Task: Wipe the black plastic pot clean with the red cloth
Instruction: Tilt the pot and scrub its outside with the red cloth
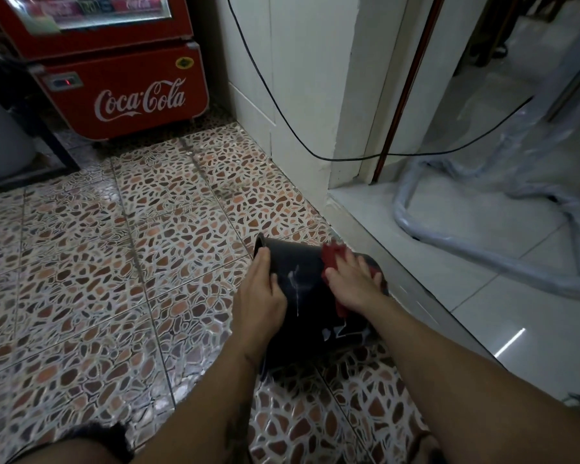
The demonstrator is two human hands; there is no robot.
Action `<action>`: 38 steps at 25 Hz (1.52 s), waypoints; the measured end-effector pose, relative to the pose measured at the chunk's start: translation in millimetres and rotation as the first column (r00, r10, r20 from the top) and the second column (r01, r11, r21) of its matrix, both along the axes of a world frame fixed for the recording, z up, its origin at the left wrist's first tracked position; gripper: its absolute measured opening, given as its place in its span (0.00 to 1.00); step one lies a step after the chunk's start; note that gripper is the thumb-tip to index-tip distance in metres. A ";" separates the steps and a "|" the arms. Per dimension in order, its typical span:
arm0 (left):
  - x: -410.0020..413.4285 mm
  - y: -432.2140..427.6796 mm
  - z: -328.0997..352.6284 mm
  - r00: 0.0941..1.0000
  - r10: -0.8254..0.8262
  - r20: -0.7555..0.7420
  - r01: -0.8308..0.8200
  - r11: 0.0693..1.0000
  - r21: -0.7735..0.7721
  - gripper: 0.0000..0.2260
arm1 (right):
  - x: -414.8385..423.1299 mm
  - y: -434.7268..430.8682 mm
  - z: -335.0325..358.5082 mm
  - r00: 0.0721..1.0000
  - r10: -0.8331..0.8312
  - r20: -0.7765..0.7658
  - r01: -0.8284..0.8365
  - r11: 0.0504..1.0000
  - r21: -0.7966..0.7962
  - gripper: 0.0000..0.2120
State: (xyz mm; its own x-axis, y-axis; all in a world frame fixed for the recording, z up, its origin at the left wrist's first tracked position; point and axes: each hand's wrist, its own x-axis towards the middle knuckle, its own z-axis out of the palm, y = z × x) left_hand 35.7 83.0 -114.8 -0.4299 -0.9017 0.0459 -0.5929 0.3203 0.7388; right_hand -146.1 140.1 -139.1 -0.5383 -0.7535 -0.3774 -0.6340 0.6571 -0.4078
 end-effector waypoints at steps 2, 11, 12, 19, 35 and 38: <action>0.3 -5.1 8.9 1.000 0.005 0.003 -0.005 0.998 0.058 0.23 | 33.7 -0.7 3.8 0.987 0.162 -0.006 -0.162 0.982 -0.102 0.31; 12.5 -11.9 18.3 0.996 0.085 0.015 -0.085 0.949 0.305 0.23 | 42.5 70.9 -6.4 0.993 0.055 -0.105 -0.073 0.981 -0.177 0.32; 12.4 -11.1 17.1 0.996 0.090 0.013 -0.089 0.948 0.305 0.22 | 44.9 54.3 -0.2 0.996 0.030 -0.080 -0.040 0.991 -0.128 0.32; 11.0 -6.4 1.9 0.988 0.134 -0.077 -0.116 0.973 0.200 0.21 | 106.4 38.7 -1.2 0.958 0.280 -0.058 -0.286 0.923 -0.257 0.39; 13.0 -7.9 -13.5 0.908 0.307 -0.286 -0.247 0.942 0.228 0.17 | 77.3 36.8 -10.5 0.945 0.306 -0.118 -0.328 0.880 -0.343 0.33; 9.9 -7.9 -9.3 0.909 0.302 -0.287 -0.226 0.936 0.270 0.17 | 29.7 65.3 -20.1 0.974 0.140 -0.180 -0.184 0.947 -0.263 0.33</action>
State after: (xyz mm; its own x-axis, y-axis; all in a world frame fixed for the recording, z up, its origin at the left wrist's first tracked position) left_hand 45.6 75.1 -124.2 -0.1707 -0.9822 -0.0777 -0.3525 -0.0128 0.9357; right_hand -116.3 205.5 -159.2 -0.4356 -0.8979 -0.0630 -0.7928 0.4159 -0.4455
